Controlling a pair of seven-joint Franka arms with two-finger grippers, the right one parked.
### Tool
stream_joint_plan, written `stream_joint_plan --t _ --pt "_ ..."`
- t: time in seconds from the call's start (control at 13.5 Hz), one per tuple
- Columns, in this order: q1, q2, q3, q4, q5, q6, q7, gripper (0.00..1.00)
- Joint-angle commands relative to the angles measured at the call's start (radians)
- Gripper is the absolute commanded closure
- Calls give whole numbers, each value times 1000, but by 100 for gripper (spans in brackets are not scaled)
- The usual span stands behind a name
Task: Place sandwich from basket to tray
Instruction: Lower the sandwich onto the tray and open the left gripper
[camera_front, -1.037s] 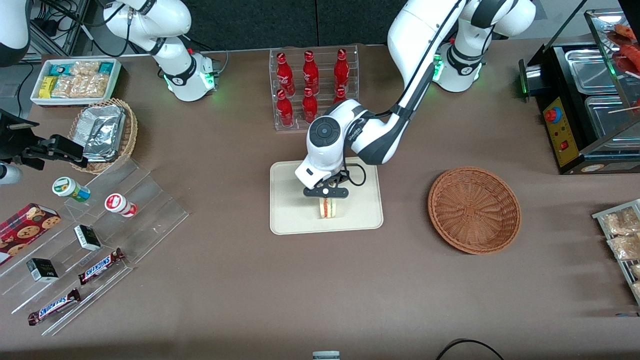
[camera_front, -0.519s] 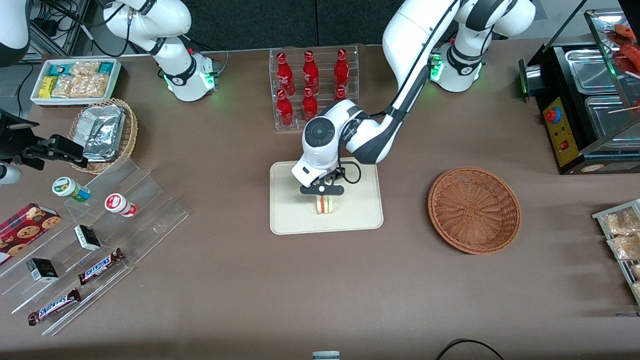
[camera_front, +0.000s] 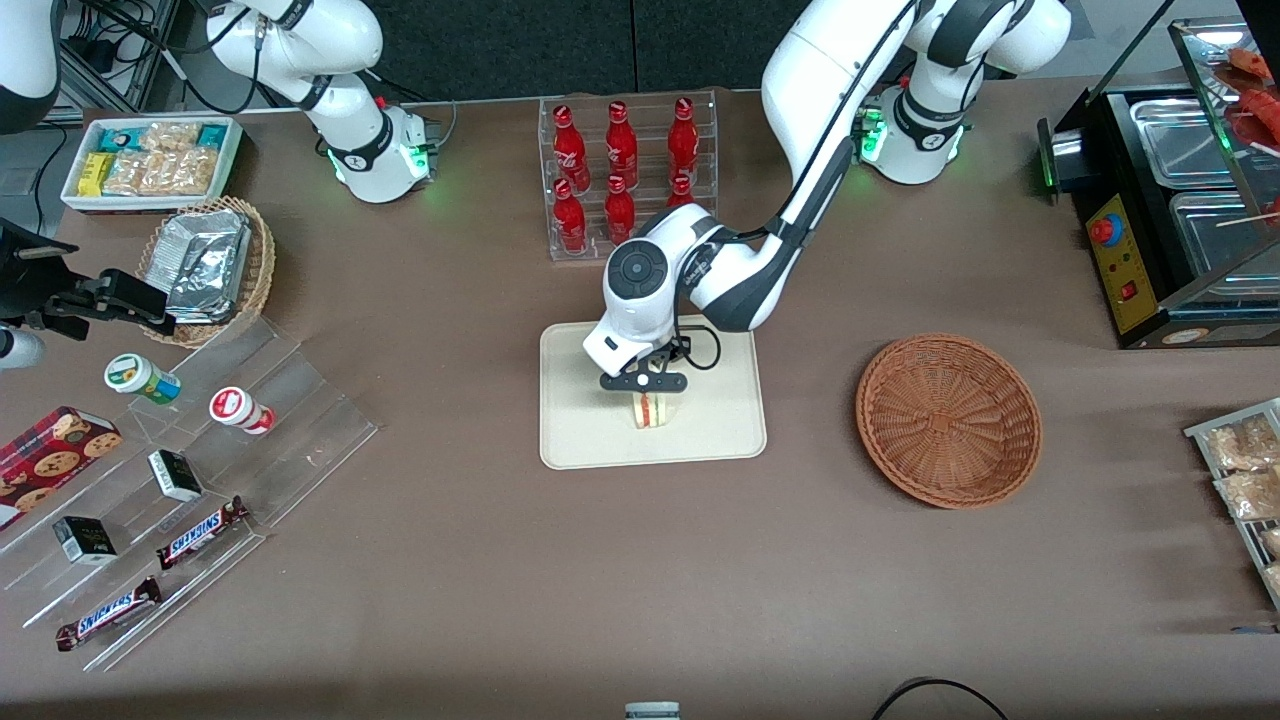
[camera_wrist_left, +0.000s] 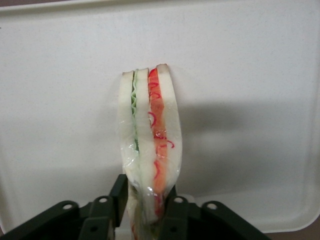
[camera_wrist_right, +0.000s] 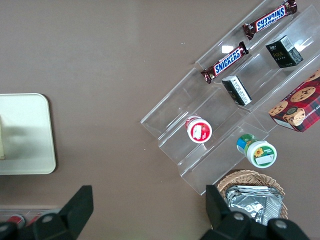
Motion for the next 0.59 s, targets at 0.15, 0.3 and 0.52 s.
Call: stream_joint_plan --t 0.15,0.3,0.52 --pt "-2 1 14 72 -85 -20 -43 0" --pt "1 -24 15 72 -89 -52 -43 0" --pt "24 -97 20 72 -89 -137 -68 0"
